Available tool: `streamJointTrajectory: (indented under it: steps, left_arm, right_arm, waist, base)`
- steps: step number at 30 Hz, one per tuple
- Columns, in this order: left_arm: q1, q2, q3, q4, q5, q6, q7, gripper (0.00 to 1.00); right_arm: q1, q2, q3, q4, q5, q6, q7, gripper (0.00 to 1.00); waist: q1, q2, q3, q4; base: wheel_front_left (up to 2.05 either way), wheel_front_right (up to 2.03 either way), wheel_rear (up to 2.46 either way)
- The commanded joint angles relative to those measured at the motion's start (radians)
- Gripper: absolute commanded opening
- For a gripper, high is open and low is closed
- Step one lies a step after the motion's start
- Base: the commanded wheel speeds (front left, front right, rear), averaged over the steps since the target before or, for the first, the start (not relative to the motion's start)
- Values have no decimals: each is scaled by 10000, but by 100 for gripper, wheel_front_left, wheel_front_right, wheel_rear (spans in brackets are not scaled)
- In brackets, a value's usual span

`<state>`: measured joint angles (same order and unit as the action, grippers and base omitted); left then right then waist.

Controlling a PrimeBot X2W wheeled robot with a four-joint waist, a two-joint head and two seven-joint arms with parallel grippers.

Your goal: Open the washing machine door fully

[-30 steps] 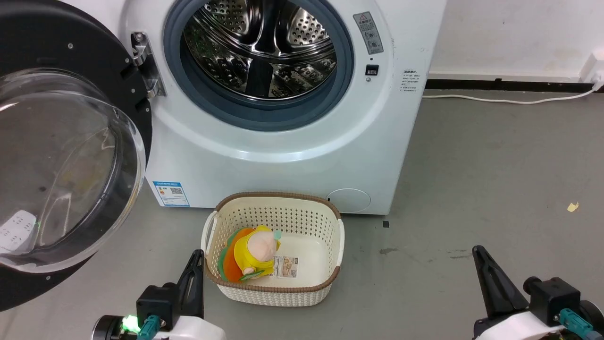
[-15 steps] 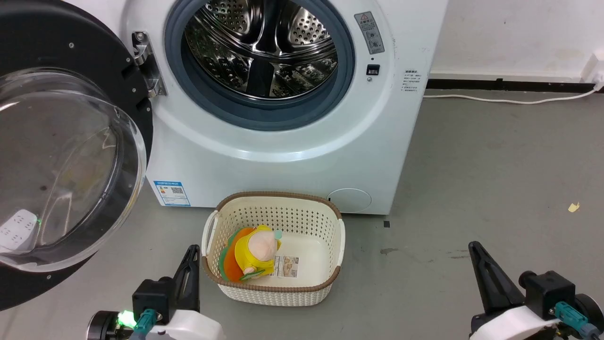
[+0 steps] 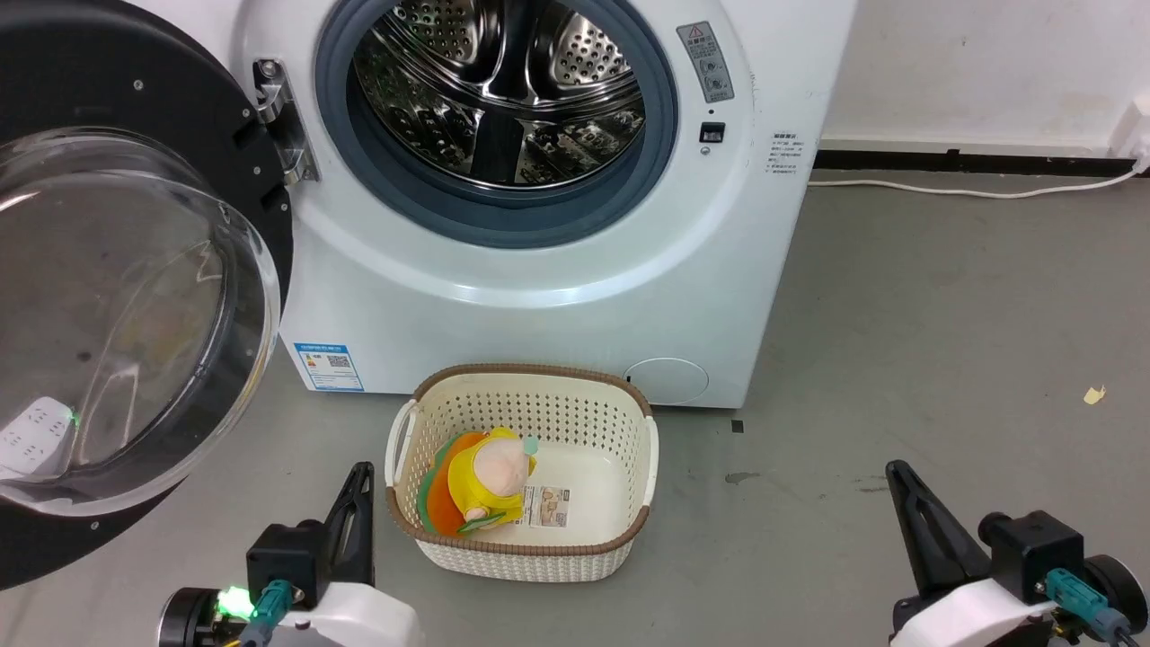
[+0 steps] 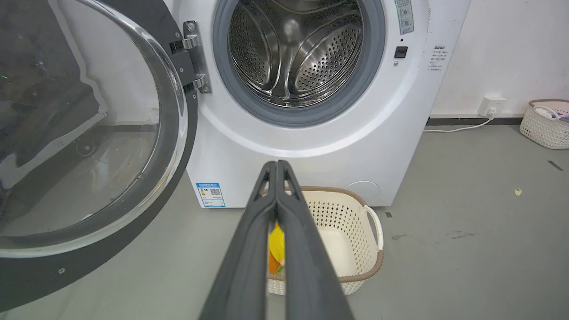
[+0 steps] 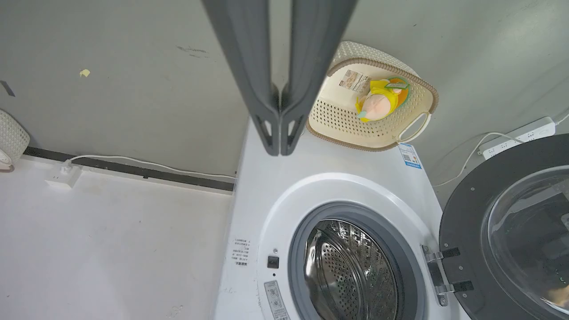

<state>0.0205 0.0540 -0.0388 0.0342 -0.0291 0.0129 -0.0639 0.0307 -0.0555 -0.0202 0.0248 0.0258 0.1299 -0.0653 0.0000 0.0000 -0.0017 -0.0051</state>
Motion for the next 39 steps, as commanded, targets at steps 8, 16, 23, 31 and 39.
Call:
streamJointTrajectory:
  steps: [8, 16, 23, 31, 39]
  left_arm:
    - [-141, -8, 179, -159, 153, -82, 258, 0]
    - [-172, -22, 279, -247, 219, -105, 441, 0]
    - [-196, -33, 358, -316, 271, -123, 584, 0]
    - [-205, -38, 388, -342, 291, -129, 639, 0]
    - [-205, -38, 388, -342, 291, -129, 639, 0]
  right_arm:
    - [-214, 45, 88, -131, -112, 7, 269, 0]
    - [-259, 49, 143, -187, -182, 7, 454, 0]
    - [-294, 52, 186, -231, -237, 8, 598, 0]
    - [-307, 53, 202, -248, -258, 8, 653, 0]
    - [-307, 53, 202, -248, -258, 8, 653, 0]
  waist:
    - [0, 0, 6, 19]
    - [0, 0, 11, 34]
    - [0, 0, 15, 46]
    - [0, 0, 17, 51]
    - [0, 0, 17, 51]
  base:
    - [0, 0, 0]
    - [0, 0, 0]
    - [0, 0, 0]
    - [0, 0, 0]
    - [0, 0, 0]
